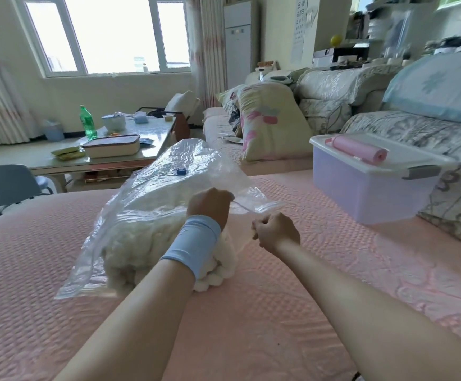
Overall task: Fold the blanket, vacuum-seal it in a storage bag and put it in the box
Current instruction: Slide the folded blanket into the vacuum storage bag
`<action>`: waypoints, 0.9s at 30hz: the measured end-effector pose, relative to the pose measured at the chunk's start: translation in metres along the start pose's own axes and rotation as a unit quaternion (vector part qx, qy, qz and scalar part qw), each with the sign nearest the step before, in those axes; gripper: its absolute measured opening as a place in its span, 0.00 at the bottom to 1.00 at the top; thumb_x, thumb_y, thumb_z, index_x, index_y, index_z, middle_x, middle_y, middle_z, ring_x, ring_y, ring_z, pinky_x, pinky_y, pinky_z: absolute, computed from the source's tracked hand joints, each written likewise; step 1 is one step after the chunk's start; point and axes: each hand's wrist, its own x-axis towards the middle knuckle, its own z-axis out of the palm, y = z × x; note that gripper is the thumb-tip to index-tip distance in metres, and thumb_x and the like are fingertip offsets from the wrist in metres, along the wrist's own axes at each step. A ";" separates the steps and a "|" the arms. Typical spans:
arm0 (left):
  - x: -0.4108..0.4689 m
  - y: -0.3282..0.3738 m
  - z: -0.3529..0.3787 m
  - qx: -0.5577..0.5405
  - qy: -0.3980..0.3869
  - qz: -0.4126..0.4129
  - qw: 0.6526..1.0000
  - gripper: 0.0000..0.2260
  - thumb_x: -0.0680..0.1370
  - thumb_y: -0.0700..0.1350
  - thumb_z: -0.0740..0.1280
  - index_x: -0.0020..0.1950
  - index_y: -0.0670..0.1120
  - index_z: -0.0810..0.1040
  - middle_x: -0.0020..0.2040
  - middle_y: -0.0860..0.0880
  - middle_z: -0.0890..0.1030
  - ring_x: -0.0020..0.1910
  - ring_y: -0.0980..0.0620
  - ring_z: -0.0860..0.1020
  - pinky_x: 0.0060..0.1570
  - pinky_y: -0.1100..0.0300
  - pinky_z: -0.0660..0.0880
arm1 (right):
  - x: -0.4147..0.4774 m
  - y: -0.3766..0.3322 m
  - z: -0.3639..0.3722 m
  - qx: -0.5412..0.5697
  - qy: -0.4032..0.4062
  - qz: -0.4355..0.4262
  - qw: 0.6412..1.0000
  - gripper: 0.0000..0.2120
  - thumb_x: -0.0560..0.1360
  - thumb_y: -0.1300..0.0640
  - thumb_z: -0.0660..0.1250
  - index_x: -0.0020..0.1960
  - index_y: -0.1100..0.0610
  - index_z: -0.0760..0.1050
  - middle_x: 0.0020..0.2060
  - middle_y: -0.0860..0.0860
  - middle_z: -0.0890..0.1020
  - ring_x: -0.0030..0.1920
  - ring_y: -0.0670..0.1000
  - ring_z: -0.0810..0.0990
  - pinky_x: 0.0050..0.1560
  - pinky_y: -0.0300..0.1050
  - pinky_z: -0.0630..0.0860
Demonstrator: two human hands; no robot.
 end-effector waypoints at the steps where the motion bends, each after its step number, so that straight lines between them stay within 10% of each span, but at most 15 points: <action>1: 0.001 -0.002 -0.005 -0.004 0.026 -0.007 1.000 0.19 0.79 0.39 0.60 0.63 0.57 0.77 0.52 0.49 0.84 0.49 0.44 0.83 0.47 0.54 0.77 | -0.001 0.004 -0.004 -0.020 -0.014 0.027 0.999 0.13 0.73 0.49 0.63 0.41 0.53 0.84 0.41 0.50 0.87 0.44 0.56 0.85 0.52 0.51 0.82; 10: -0.029 -0.028 -0.017 -0.124 0.160 0.007 0.979 0.14 0.79 0.43 0.65 0.63 0.54 0.78 0.59 0.53 0.82 0.57 0.47 0.79 0.54 0.53 0.74 | -0.029 -0.030 -0.012 -0.330 -0.119 0.071 0.934 0.20 0.77 0.50 0.52 0.51 0.58 0.80 0.43 0.52 0.87 0.43 0.53 0.86 0.51 0.45 0.78; 15: -0.072 -0.074 -0.027 -0.179 0.211 0.072 0.958 0.10 0.73 0.35 0.66 0.50 0.46 0.81 0.48 0.48 0.80 0.46 0.44 0.78 0.46 0.51 0.77 | -0.072 -0.081 0.004 -0.274 0.122 -0.269 0.915 0.12 0.74 0.48 0.60 0.40 0.54 0.76 0.35 0.52 0.80 0.36 0.56 0.80 0.34 0.42 0.66; 19: -0.108 -0.115 -0.035 -0.226 0.154 -0.023 0.962 0.09 0.70 0.40 0.59 0.36 0.47 0.78 0.32 0.51 0.79 0.30 0.46 0.75 0.33 0.54 0.76 | -0.111 -0.088 0.051 -0.270 0.119 -0.492 0.819 0.25 0.73 0.45 0.63 0.65 0.58 0.74 0.58 0.57 0.77 0.54 0.59 0.77 0.47 0.53 0.76; 23: -0.138 -0.145 -0.023 -0.169 0.044 -0.092 0.980 0.12 0.69 0.45 0.56 0.33 0.48 0.78 0.28 0.49 0.78 0.28 0.46 0.73 0.34 0.56 0.76 | -0.120 -0.076 0.095 -0.398 0.023 -0.457 0.795 0.48 0.75 0.39 0.64 0.82 0.58 0.41 0.77 0.64 0.58 0.74 0.66 0.61 0.69 0.66 0.63; 27: -0.154 -0.166 -0.001 -0.142 -0.077 -0.177 0.971 0.10 0.72 0.44 0.61 0.41 0.49 0.82 0.41 0.45 0.83 0.39 0.43 0.79 0.45 0.56 0.78 | -0.119 -0.076 0.123 -0.407 0.069 -0.433 0.801 0.57 0.69 0.31 0.68 0.80 0.54 0.36 0.77 0.65 0.60 0.74 0.71 0.62 0.69 0.76 0.60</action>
